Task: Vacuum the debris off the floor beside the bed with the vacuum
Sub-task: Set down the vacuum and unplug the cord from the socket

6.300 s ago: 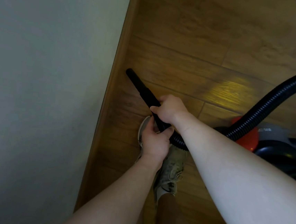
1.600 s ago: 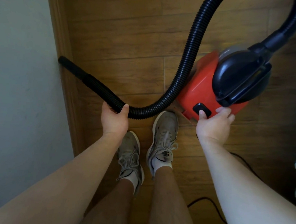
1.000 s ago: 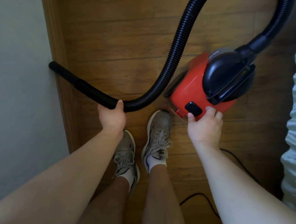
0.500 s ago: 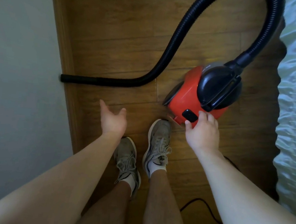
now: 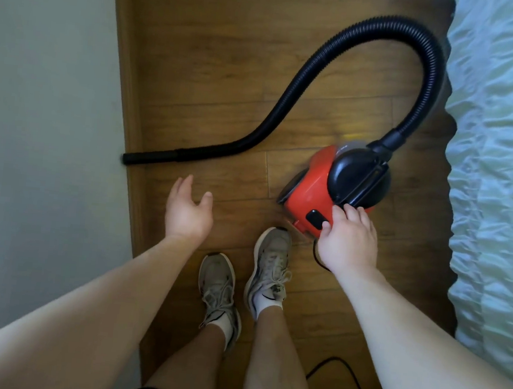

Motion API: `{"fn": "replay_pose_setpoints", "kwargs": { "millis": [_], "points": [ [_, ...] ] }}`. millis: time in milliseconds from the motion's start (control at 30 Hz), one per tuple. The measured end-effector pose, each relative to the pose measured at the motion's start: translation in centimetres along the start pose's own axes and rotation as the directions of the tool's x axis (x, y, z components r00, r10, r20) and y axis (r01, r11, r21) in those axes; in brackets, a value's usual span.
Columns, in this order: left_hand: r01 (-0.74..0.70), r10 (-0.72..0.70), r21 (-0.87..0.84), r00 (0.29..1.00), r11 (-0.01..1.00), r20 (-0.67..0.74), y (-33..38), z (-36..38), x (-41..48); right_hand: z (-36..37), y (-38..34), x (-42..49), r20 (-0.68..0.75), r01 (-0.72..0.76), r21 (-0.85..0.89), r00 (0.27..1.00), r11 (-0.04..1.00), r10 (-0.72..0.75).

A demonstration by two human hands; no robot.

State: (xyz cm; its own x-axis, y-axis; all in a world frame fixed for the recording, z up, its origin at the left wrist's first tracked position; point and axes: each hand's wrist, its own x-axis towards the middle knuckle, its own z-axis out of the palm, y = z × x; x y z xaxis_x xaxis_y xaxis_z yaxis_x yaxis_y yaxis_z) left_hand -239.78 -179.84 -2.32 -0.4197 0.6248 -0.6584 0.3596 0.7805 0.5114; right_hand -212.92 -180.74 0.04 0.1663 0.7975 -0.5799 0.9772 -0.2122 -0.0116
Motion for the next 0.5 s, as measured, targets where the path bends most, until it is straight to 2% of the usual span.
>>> {"fn": "replay_pose_setpoints", "kwargs": {
  "millis": [500],
  "points": [
    [-0.284, 0.280, 0.294, 0.958, 0.913, 0.056, 8.7, -5.5, -5.2, -10.6, -0.8, -3.5, -0.049, 0.082, -0.065, 0.995, 0.995, -0.085]
  ]
}}
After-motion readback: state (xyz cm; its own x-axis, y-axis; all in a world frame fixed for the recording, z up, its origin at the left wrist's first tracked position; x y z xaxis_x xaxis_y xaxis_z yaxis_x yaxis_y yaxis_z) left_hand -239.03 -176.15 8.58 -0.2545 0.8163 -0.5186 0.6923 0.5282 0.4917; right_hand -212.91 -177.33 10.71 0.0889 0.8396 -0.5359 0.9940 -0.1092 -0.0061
